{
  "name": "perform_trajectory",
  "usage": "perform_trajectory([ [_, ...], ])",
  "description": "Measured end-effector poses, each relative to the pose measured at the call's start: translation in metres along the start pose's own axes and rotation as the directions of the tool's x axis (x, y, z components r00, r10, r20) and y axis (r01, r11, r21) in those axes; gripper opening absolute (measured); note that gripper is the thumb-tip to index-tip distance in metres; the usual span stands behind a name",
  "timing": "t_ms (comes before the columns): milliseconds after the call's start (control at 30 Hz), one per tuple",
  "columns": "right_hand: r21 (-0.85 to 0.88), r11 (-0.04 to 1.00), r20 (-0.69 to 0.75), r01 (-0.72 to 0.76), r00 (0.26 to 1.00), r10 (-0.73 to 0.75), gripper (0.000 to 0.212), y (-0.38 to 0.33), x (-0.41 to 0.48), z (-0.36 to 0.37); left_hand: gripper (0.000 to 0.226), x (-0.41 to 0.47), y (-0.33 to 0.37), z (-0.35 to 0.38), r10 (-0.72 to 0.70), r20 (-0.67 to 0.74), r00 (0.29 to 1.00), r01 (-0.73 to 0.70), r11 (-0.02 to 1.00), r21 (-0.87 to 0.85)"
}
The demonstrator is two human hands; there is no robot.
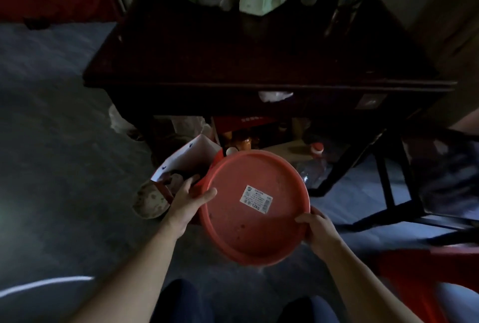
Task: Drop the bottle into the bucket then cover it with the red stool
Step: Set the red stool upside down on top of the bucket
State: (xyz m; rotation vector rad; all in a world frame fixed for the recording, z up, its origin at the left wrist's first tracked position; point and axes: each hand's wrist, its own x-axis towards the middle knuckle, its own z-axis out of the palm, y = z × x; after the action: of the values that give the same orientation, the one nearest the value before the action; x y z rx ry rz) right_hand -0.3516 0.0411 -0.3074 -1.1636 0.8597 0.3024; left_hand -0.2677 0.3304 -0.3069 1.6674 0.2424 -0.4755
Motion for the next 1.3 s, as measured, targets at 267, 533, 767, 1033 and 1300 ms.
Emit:
perform_trajectory([
  [267,-0.07,0.997,-0.006,-0.011,1.0,0.01,0.032,0.105,0.161,-0.025,0.119,0.105,-0.153,0.01,0.062,-0.002,0.998,-0.062,0.998,-0.031],
  [533,-0.149,0.989,-0.007,-0.001,1.0,0.0,0.031,0.162,0.227,-0.032,0.125,0.148,-0.228,0.015,-0.003,0.06,0.998,0.005,1.0,-0.027],
  [767,-0.175,0.984,-0.079,-0.041,0.996,0.027,0.027,0.171,0.227,-0.033,0.141,0.141,-0.234,0.015,-0.003,0.035,0.999,0.004,1.0,-0.02],
  [1033,-0.292,0.956,-0.161,-0.035,0.987,-0.013,0.028,0.163,0.226,-0.028,0.132,0.144,-0.234,0.019,0.005,0.029,1.0,-0.005,1.0,0.0],
  [1300,-0.649,0.76,-0.215,0.036,0.95,-0.228,0.023,0.159,0.221,-0.016,0.12,0.147,-0.242,0.026,-0.021,0.024,0.999,0.021,1.0,-0.002],
])
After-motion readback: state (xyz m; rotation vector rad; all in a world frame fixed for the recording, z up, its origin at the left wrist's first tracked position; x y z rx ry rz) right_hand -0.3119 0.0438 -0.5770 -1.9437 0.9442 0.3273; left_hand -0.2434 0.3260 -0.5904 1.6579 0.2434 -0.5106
